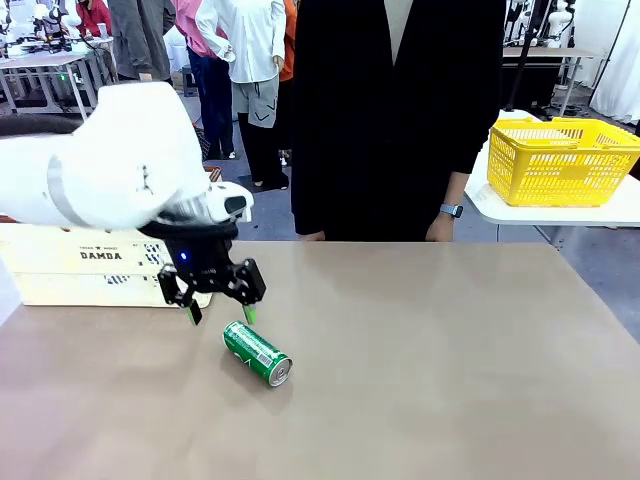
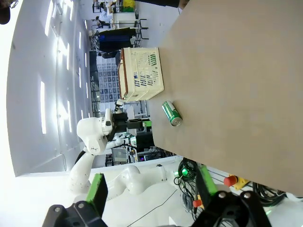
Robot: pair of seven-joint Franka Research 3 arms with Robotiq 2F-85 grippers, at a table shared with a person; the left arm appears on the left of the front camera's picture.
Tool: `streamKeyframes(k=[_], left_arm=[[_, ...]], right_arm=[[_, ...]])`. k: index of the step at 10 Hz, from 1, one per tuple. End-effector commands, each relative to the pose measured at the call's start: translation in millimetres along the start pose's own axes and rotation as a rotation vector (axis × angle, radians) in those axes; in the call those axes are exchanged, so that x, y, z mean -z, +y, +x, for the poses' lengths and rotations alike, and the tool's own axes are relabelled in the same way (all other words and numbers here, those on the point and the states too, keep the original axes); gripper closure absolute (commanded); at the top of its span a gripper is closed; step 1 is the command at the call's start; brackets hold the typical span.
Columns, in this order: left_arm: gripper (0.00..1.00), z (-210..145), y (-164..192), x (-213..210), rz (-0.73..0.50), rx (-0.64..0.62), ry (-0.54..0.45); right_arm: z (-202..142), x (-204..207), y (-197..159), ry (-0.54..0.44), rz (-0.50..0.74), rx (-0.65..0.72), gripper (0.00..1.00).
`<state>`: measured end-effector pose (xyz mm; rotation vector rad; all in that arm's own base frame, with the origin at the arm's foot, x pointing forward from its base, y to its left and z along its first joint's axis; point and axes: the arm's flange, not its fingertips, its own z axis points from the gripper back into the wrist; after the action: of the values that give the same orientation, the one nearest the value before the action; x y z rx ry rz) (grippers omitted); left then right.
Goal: Place the drinks into the Shopping basket.
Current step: Pick up one drink and place it into the Shopping basket.
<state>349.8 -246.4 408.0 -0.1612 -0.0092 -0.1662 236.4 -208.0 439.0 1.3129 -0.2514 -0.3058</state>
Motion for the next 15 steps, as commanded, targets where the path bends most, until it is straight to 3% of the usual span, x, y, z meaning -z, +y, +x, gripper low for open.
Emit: streamKeyframes(k=[1,3,4,10,11,12,15], left_arm=[[0.00,-11,-17,14,0.094,-0.050,-0.073],[0.00,-10,-25,25,0.121,-0.064,-0.139],[0.00,-12,-19,16,0.055,-0.029,-0.061],[0.00,-12,-20,18,0.069,-0.046,-0.076],[0.00,10,-18,24,-0.031,-0.463,-0.204],[0.00,20,-22,33,-0.071,-0.716,-0.126],[0.00,30,-34,43,0.085,-0.886,-0.126]], right_arm=[[0,-3,0,0.015,-0.003,-0.016,0.00],[0,-3,0,0.015,-0.003,-0.016,0.00],[0,-3,0,0.015,-0.003,-0.016,0.00],[0,-3,0,0.015,-0.003,-0.016,0.00],[0,-3,0,0.015,-0.003,-0.016,0.00],[0,-3,0,0.015,-0.003,-0.016,0.00],[0,-3,0,0.015,-0.003,-0.016,0.00]])
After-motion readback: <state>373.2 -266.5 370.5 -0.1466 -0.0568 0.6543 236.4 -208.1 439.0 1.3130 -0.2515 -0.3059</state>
